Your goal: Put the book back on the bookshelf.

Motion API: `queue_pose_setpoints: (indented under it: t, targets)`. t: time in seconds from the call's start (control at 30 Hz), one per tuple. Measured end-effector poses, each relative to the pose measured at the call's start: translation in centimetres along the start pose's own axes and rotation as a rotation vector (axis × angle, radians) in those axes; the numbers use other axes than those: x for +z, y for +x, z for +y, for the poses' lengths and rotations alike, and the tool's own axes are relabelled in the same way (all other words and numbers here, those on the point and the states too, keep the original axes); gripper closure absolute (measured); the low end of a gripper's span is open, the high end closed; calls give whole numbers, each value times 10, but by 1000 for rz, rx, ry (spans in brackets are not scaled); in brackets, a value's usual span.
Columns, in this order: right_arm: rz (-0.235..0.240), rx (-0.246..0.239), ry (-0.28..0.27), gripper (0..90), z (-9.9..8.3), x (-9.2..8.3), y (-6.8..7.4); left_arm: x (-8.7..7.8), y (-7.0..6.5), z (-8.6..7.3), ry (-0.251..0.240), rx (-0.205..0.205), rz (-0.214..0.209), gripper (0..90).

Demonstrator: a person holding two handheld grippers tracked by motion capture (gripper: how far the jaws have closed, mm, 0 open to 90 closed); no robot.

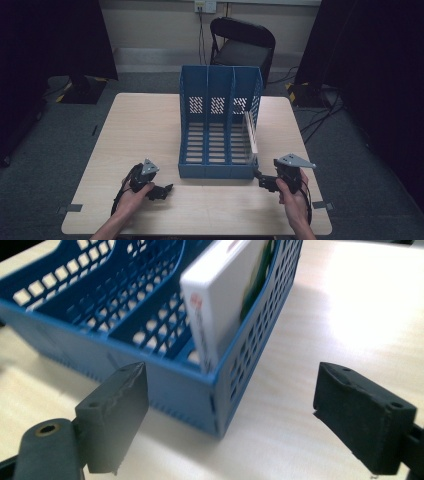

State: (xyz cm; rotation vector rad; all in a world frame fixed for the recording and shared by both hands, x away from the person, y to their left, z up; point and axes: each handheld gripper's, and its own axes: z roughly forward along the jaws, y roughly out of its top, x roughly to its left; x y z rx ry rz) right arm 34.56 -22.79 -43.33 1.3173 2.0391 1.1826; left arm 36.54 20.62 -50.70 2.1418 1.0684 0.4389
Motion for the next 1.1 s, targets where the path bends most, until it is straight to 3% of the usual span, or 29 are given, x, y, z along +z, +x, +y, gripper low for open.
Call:
queue_pose_setpoints:
  t: [0.2, 0.37, 0.47, 0.6, 0.67, 0.83, 1.1]
  targets:
    - [21, -31, 52, 140, -19, 0, 0, 0, 0, 0, 0, 3, 1, 0]
    - [39, -17, 100, 141, -37, 11, -6, 0, 0, 0, 1, 0, 0, 0]
    - [45, 22, 152, 161, -48, 22, -12, 0, 0, 0, 1, -1, 2, 0]
    - [27, -8, 201, 146, -52, 30, -12, 0, 0, 0, 1, -2, 2, 0]
    - [41, -18, 222, 124, -55, 35, -11, 0, 0, 0, 1, -1, 2, 0]
    - [4, -123, 193, 109, -60, 39, -4, 0, 0, 0, 1, 0, 2, 0]
    - [4, -121, 185, 99, -61, 40, -4, 0, 0, 0, -1, -1, 1, 0]
